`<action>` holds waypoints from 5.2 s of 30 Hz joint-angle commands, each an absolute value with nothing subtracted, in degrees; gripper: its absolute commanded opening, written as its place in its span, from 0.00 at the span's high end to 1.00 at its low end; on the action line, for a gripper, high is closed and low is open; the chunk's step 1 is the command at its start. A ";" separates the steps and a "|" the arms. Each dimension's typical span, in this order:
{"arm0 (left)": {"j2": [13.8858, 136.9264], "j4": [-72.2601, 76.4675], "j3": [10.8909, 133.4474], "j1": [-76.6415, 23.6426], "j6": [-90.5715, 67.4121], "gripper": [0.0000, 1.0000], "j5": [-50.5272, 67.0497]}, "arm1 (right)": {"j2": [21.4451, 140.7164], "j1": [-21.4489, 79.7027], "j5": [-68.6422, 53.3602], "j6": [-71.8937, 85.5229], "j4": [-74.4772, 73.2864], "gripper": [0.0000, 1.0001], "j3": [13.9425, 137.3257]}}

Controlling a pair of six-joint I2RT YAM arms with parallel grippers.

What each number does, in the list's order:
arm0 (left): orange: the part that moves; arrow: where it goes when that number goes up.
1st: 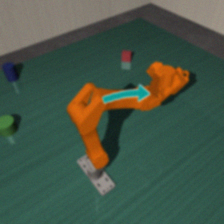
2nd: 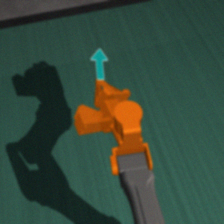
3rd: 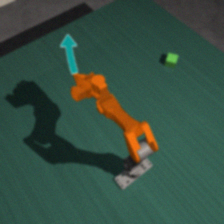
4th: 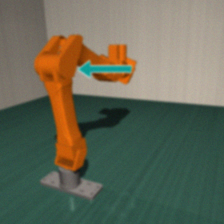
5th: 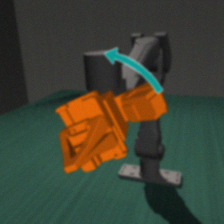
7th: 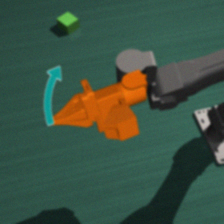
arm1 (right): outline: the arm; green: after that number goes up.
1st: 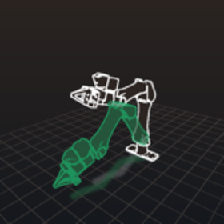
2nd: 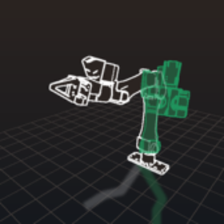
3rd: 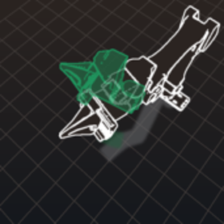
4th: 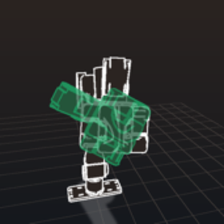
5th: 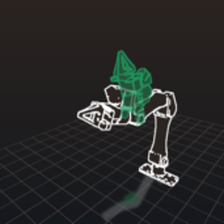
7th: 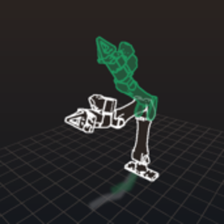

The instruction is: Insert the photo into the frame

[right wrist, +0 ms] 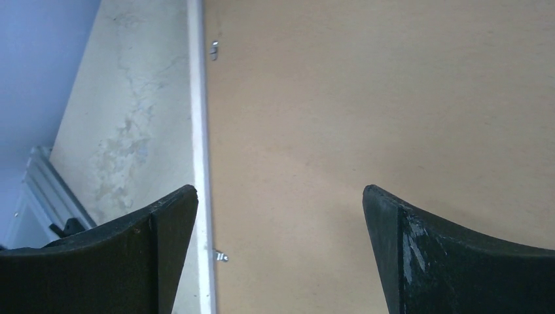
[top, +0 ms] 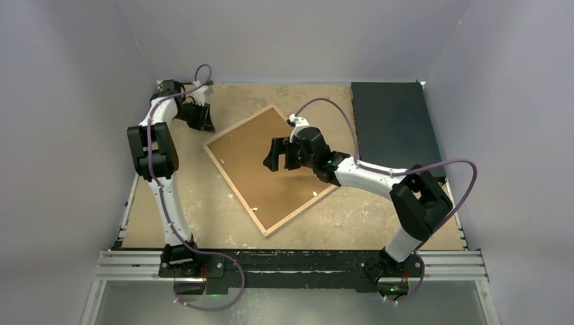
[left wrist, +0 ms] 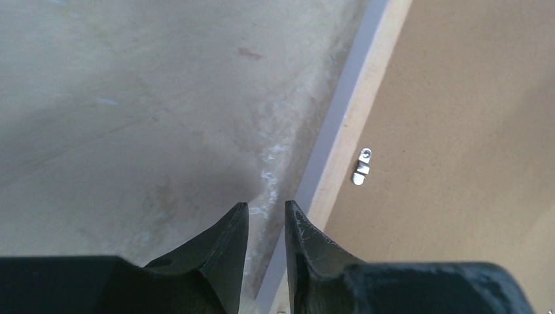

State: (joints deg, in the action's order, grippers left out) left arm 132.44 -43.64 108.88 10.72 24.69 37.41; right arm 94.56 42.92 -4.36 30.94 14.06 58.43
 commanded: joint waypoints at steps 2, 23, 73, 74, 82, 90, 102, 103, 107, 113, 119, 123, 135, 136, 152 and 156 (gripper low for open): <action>134.45 -53.34 111.02 8.87 32.25 0.77 41.52 | 98.01 46.52 -8.63 31.75 20.05 0.01 59.83; 129.70 -49.75 98.02 3.26 33.83 0.93 39.99 | 106.72 60.93 -13.47 33.81 24.26 0.04 61.51; 123.78 -49.04 90.22 6.33 34.63 1.00 42.72 | 127.02 52.58 -23.40 29.14 21.94 0.06 84.78; 123.71 -49.03 90.21 6.37 34.58 1.00 42.78 | 127.05 52.68 -23.81 29.50 22.40 0.06 84.50; 123.75 -48.96 90.36 6.33 34.41 1.00 42.70 | 126.39 53.72 -24.26 31.00 23.99 0.07 82.73; 123.62 -48.87 90.18 6.33 34.50 1.00 42.72 | 124.90 54.22 -23.84 31.75 24.70 0.07 81.04; 123.22 -48.78 89.74 6.33 34.56 1.00 42.96 | 126.73 54.22 -23.29 32.37 24.99 0.07 82.90; 123.22 -48.78 89.80 6.33 34.55 1.00 42.95 | 126.86 54.23 -23.29 32.53 25.15 0.07 83.04; 123.22 -48.78 89.82 6.33 34.58 1.00 43.11 | 127.08 54.22 -23.12 33.31 26.10 0.07 83.11; 123.22 -48.74 89.60 6.39 34.76 1.00 42.98 | 127.51 54.62 -23.77 34.82 27.67 0.08 83.01; 123.24 -48.69 89.47 6.33 34.96 1.00 43.14 | 128.22 55.60 -24.18 35.48 27.66 0.08 84.35; 123.24 -48.77 89.39 6.34 35.14 1.00 43.14 | 127.50 55.55 -24.12 35.45 27.00 0.08 84.13; 122.52 -52.19 91.92 8.08 36.87 1.00 43.53 | 101.89 49.67 -11.32 36.44 9.37 0.01 70.27; 122.33 -52.16 91.67 8.11 37.07 1.00 43.57 | 98.61 49.00 -9.38 37.94 7.32 0.01 66.69; 125.66 -50.30 94.76 4.77 35.18 0.85 43.86 | 59.18 46.21 -7.92 60.62 -3.85 0.01 24.18; 126.62 -50.48 94.22 4.42 35.34 0.91 43.84 | 61.87 45.35 -7.91 59.08 -1.08 0.01 23.77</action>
